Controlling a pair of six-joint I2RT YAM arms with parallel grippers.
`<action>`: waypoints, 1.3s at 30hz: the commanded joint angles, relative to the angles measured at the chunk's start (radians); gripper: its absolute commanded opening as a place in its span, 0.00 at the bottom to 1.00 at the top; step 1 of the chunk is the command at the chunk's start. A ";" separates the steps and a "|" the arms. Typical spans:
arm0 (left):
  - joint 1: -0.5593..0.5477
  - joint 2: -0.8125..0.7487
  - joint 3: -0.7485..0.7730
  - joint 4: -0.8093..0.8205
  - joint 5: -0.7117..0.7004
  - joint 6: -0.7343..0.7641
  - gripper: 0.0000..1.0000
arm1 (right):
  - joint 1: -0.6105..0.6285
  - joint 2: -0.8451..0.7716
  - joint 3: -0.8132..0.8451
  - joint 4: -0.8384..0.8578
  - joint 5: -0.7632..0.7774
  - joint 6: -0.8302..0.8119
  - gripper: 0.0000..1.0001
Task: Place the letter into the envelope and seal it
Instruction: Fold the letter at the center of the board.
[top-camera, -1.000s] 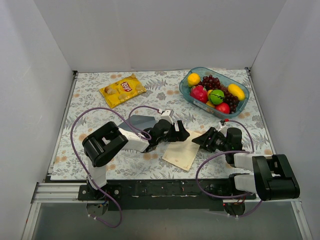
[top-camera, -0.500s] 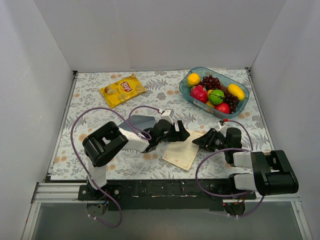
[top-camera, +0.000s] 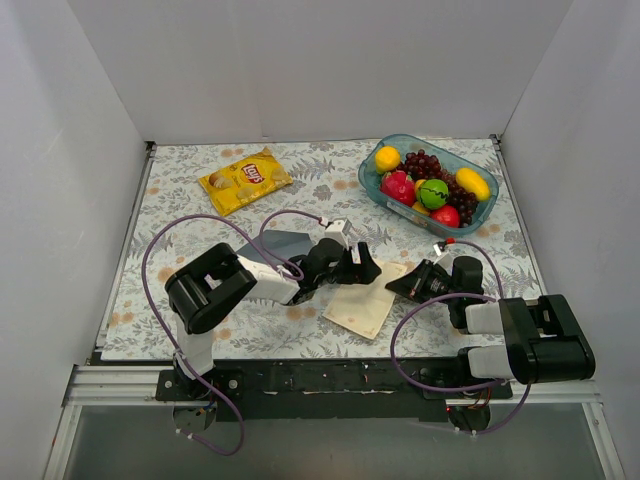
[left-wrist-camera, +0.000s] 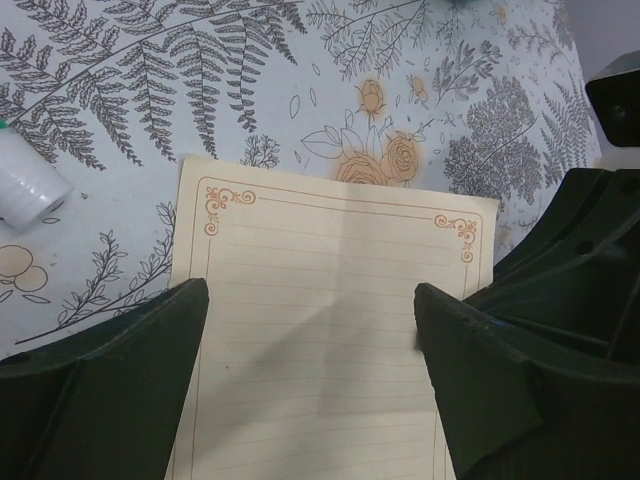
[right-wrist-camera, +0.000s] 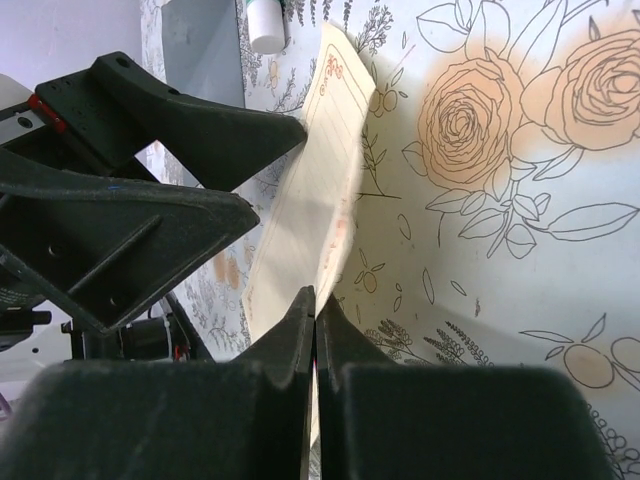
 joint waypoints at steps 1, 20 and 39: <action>-0.007 0.003 -0.002 -0.225 -0.016 0.045 0.86 | -0.001 -0.001 -0.013 0.059 -0.036 -0.024 0.01; -0.005 -0.351 0.011 -0.360 -0.143 0.122 0.98 | 0.000 -0.326 0.070 -0.312 0.158 -0.253 0.01; 0.076 -0.434 -0.040 -0.402 -0.150 0.135 0.98 | 0.032 -0.452 0.139 -0.448 0.313 -0.446 0.01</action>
